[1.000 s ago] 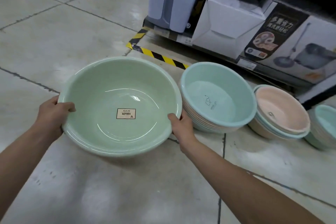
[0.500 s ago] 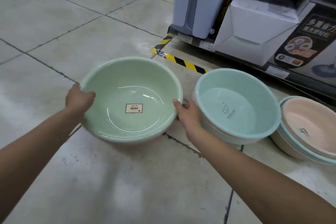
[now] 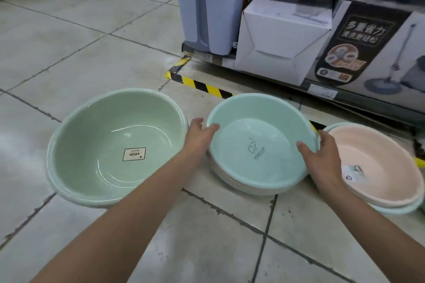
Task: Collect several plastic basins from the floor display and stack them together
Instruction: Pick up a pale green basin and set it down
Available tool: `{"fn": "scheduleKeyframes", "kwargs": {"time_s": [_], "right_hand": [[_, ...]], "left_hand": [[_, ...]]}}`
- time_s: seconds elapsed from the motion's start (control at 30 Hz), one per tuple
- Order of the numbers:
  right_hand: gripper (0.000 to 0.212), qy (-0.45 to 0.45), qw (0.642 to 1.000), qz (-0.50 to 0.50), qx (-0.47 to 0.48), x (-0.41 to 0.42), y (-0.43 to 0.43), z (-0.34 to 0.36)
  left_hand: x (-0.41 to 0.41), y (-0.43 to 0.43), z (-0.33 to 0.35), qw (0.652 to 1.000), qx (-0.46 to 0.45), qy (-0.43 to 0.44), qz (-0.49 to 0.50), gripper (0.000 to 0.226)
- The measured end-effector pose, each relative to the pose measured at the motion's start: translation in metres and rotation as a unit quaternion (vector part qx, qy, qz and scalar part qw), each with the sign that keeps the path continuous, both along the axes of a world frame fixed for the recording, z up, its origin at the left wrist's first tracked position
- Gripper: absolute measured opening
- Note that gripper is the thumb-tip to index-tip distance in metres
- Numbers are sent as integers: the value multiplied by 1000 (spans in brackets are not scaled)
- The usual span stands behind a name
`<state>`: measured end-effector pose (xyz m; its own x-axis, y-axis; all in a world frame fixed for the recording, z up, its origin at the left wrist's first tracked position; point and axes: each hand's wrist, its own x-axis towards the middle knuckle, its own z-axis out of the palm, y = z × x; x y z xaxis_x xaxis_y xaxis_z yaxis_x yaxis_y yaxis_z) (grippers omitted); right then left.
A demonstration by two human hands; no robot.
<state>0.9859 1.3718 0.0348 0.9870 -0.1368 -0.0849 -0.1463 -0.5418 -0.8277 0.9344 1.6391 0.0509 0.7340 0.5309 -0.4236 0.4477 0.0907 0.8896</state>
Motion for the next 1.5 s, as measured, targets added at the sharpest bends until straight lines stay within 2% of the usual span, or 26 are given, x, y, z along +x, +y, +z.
{"fn": "scheduleKeyframes", "kwargs": {"time_s": [0.13,0.23,0.3,0.37,0.43,0.5,0.57,0.73,0.8,0.9,1.03,1.13,1.2,1.37,1.5], "right_hand": [[67,69,997,13,16,3,-19,-15],[65,57,998,10,16,3,-17,-24],[55,50,998,-12,29,2,-11,-30],[44,110,983,-51,138,-1,-6,-40],[46,194,946,-68,250,-7,0,-45],[58,220,926,-69,300,-9,3,-42],[68,204,924,-73,316,-11,4,-36],[63,144,931,-89,323,-10,-4,3],[55,109,932,-73,338,-7,-4,28],[42,66,944,-37,322,0,12,68],[45,45,950,1,309,6,59,108],[49,61,944,53,319,-2,116,121],[57,83,940,89,319,-11,160,122],[35,164,929,145,300,-50,248,101],[24,207,930,156,262,-76,278,71]], "left_hand": [[3,-11,-35,995,-85,21,37,52],[4,-14,-48,990,-127,0,63,58],[5,-13,-51,990,-133,-4,49,50],[5,-10,-54,991,-136,1,18,52],[3,-8,-54,990,-139,1,11,58],[0,-10,-50,991,-137,2,13,55],[-4,-13,-47,990,-137,0,22,54],[-6,-19,-19,991,-132,-17,23,38],[3,-12,4,993,-108,-43,7,40],[15,13,48,996,-59,-73,3,38],[2,65,103,993,41,-105,34,31],[-29,116,131,989,76,-102,81,16],[-55,153,139,983,82,-99,134,18],[-125,219,120,969,70,-48,233,14],[-168,246,82,965,55,-15,256,12]]}}
